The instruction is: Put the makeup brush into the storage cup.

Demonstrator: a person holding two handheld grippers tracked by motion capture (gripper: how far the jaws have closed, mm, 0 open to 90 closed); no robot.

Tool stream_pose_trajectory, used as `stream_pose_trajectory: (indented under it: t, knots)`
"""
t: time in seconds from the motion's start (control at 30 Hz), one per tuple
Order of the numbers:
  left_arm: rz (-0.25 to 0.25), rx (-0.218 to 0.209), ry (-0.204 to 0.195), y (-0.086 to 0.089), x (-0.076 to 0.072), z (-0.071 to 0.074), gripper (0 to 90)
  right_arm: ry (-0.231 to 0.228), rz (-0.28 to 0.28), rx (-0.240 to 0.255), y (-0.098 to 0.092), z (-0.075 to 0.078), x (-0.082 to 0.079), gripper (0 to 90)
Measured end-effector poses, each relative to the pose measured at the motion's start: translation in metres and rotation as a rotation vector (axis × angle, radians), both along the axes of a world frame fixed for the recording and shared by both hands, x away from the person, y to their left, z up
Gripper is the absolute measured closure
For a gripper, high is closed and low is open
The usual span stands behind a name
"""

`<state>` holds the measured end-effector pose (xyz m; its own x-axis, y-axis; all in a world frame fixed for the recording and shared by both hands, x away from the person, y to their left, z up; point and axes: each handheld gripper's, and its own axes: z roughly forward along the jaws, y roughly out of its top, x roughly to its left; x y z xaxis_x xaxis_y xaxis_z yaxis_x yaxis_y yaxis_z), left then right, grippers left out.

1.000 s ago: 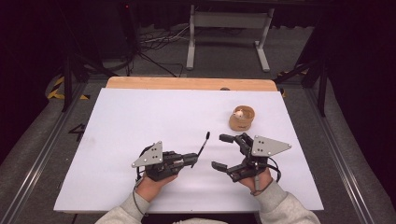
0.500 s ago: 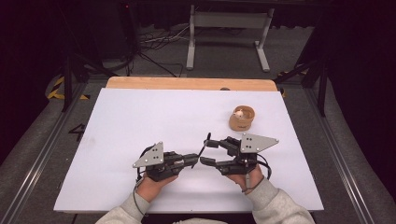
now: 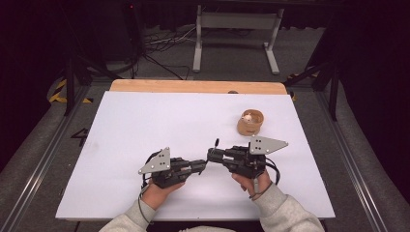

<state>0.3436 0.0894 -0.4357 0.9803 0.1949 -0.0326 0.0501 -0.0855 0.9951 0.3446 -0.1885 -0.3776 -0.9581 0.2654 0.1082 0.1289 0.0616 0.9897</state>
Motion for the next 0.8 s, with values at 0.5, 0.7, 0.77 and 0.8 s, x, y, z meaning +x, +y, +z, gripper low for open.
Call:
stream_pose_trajectory:
  t: [0.5,0.7,0.77,0.8]
  knots:
    - [0.005,-0.018,0.027,0.0,0.001,0.0,61.6,0.032,0.017,0.01,-0.001,0.001,0.002,84.9]
    - [0.039,-0.012,0.07,0.001,0.005,0.003,29.9,0.018,0.009,0.007,-0.002,0.007,0.003,85.0]
    - [0.059,-0.015,0.075,0.002,0.007,0.006,17.4,0.013,0.001,0.008,-0.004,0.009,0.003,84.9]
    - [0.07,-0.02,0.065,0.003,0.007,0.007,14.5,0.011,-0.003,0.007,-0.006,0.01,0.004,84.9]
